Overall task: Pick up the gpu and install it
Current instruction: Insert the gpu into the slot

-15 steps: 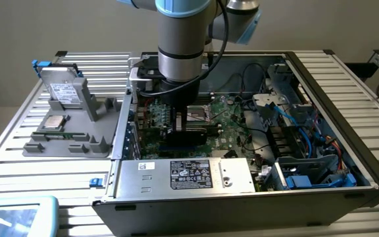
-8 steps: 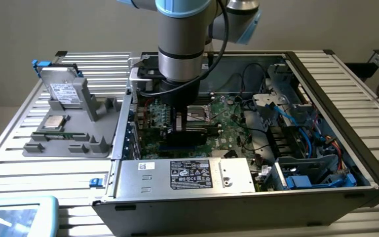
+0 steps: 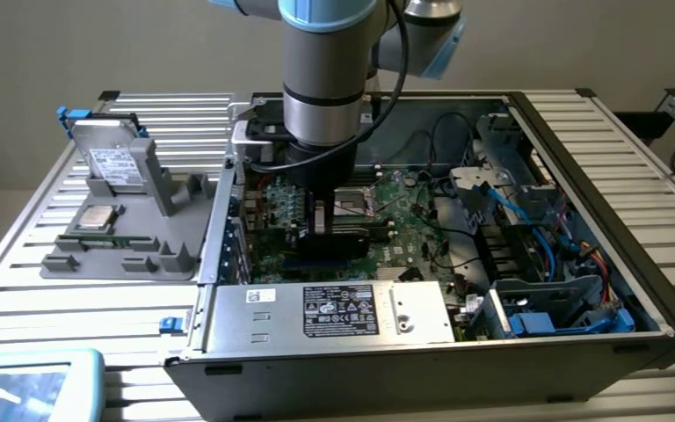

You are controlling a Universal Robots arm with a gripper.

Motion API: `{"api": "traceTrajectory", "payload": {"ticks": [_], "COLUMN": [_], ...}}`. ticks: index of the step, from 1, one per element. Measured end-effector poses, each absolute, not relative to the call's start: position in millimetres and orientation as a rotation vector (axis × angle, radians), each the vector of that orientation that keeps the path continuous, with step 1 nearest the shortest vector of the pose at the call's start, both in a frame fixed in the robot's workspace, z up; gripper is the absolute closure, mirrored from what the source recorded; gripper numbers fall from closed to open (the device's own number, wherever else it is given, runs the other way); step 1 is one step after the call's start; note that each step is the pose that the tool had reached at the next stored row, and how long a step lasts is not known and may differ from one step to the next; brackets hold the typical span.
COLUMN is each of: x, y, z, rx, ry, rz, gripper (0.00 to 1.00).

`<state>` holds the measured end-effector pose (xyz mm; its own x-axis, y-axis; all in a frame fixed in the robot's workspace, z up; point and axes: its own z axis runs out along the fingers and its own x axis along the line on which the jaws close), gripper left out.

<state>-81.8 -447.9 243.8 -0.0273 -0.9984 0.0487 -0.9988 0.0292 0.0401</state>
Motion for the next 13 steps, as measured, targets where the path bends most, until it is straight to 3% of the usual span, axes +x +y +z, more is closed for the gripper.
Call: {"api": "traceTrajectory", "payload": {"ticks": [13], "x": [-81.9], "y": [-447.9], "z": [242.5], "rx": [2.155], "ry": [-2.199], "rz": [0.008], "gripper": [0.73]}}
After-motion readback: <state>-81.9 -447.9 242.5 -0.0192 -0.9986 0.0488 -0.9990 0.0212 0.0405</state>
